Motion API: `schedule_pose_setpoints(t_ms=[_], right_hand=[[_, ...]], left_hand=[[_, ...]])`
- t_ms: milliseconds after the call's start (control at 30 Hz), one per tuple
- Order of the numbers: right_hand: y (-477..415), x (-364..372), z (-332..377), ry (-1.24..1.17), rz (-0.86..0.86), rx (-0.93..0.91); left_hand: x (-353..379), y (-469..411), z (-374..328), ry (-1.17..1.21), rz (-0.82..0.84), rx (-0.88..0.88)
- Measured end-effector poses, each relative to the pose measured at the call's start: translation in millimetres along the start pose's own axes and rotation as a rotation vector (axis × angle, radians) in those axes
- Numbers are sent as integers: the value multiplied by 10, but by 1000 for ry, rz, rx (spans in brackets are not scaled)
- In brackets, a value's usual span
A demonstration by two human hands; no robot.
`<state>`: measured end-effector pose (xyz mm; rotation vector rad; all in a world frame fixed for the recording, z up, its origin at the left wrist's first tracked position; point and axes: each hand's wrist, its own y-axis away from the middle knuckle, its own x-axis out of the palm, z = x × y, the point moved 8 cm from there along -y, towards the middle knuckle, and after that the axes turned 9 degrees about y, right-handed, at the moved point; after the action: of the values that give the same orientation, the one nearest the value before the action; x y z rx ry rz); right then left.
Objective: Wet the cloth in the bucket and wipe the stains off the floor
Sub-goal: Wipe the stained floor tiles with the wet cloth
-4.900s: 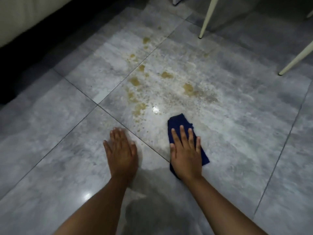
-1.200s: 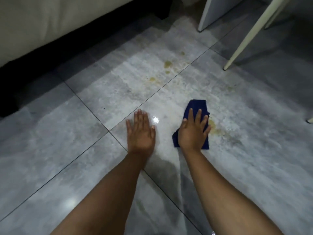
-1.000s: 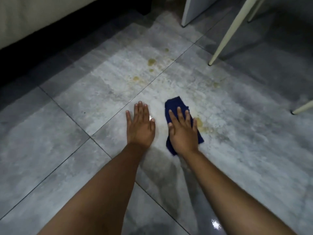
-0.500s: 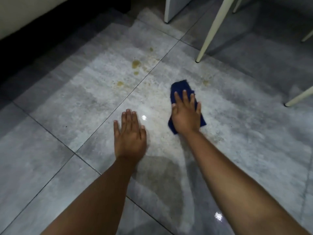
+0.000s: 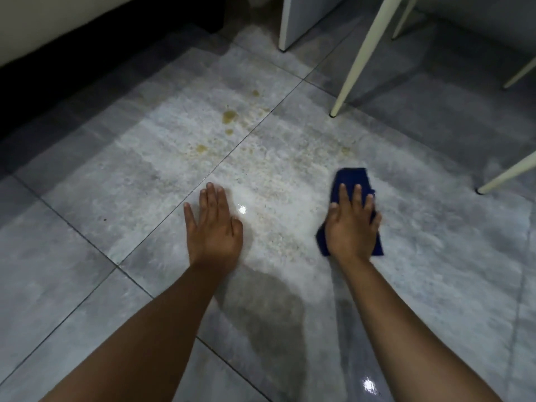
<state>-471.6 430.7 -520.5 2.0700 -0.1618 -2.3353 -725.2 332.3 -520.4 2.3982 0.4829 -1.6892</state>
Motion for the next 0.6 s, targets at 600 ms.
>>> schedule_pose_setpoints(t_ms=[600], right_hand=[[-1051,-11,494,-83,-21,57]], left_hand=[[134,-697,-52,-21,16,-198]])
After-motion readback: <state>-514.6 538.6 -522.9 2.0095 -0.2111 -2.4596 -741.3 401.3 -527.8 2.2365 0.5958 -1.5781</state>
